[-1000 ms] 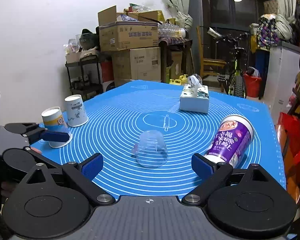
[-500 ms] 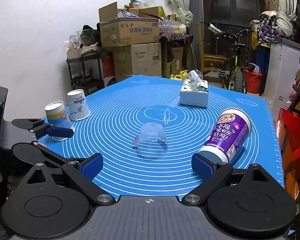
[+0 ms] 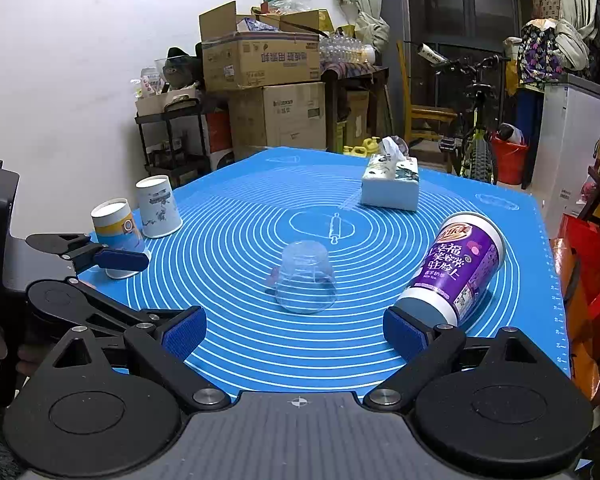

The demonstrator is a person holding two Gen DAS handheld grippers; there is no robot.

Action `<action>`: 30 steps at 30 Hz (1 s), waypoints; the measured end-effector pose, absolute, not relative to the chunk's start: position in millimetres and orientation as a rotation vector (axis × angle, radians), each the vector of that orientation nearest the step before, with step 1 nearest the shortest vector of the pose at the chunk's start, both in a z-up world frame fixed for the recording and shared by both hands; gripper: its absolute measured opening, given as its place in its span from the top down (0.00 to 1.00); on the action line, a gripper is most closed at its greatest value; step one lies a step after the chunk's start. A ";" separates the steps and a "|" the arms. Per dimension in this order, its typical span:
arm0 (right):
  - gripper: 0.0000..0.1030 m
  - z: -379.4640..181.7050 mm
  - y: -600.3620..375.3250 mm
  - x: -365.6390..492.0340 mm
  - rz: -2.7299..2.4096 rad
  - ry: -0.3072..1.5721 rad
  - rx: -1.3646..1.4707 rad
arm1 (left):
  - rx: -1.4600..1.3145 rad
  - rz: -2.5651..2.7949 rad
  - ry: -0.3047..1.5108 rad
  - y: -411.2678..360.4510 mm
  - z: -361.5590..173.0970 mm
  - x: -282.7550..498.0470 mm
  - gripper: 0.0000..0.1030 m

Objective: Flip cup upside down

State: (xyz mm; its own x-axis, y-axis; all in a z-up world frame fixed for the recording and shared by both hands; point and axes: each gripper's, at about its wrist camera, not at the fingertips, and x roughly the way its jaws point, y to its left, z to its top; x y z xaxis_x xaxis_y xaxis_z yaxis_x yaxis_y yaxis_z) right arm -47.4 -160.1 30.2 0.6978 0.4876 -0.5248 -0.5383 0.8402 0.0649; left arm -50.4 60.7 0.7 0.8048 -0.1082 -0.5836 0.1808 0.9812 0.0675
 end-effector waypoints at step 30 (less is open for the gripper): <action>0.08 27.1 -159.2 -45.6 0.582 0.569 -0.102 | 0.120 -0.155 0.632 63.1 -3.3 -46.7 0.06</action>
State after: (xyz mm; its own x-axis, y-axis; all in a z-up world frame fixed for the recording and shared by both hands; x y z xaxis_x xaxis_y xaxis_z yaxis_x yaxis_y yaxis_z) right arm -45.6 -159.2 27.1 0.6868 0.4917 -0.5353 -0.5464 0.8349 0.0659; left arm -46.7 63.1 -3.3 0.7959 -0.1072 -0.5959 0.1805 0.9814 0.0646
